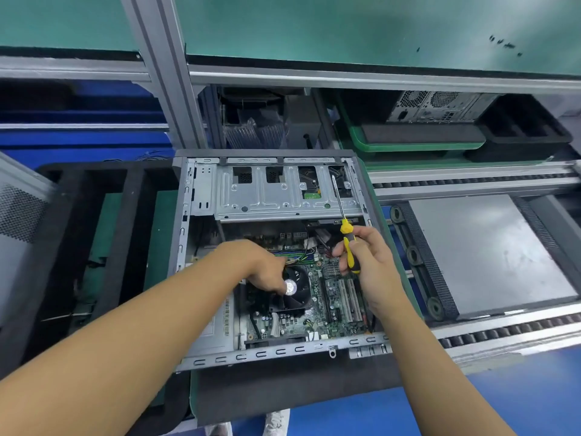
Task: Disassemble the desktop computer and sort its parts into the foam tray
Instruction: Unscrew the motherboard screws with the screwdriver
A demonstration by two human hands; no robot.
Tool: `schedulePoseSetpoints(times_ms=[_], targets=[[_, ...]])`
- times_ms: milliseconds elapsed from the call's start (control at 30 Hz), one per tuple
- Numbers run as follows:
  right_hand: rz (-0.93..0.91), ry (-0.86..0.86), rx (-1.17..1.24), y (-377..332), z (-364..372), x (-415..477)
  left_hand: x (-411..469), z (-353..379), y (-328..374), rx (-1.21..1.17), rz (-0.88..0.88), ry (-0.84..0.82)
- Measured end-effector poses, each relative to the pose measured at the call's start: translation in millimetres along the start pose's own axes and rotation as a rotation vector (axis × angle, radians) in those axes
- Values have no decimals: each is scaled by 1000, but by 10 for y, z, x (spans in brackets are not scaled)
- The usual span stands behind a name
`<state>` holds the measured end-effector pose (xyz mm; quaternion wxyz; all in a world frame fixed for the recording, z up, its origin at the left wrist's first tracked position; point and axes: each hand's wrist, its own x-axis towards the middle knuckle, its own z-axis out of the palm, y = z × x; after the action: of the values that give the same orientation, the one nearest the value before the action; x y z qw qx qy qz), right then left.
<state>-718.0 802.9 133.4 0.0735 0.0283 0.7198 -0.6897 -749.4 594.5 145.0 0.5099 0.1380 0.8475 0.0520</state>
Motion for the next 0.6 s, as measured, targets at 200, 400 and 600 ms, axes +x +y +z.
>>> schedulePoseSetpoints(times_ms=[200, 400, 600], targets=[[11, -36, -15, 51, 26, -39, -67, 332, 344, 33, -161, 175], [6, -98, -63, -8, 56, -55, -90, 381, 288, -165, -179, 452], [39, -161, -142, -85, 168, -58, -184, 265, 138, -565, -28, 768]])
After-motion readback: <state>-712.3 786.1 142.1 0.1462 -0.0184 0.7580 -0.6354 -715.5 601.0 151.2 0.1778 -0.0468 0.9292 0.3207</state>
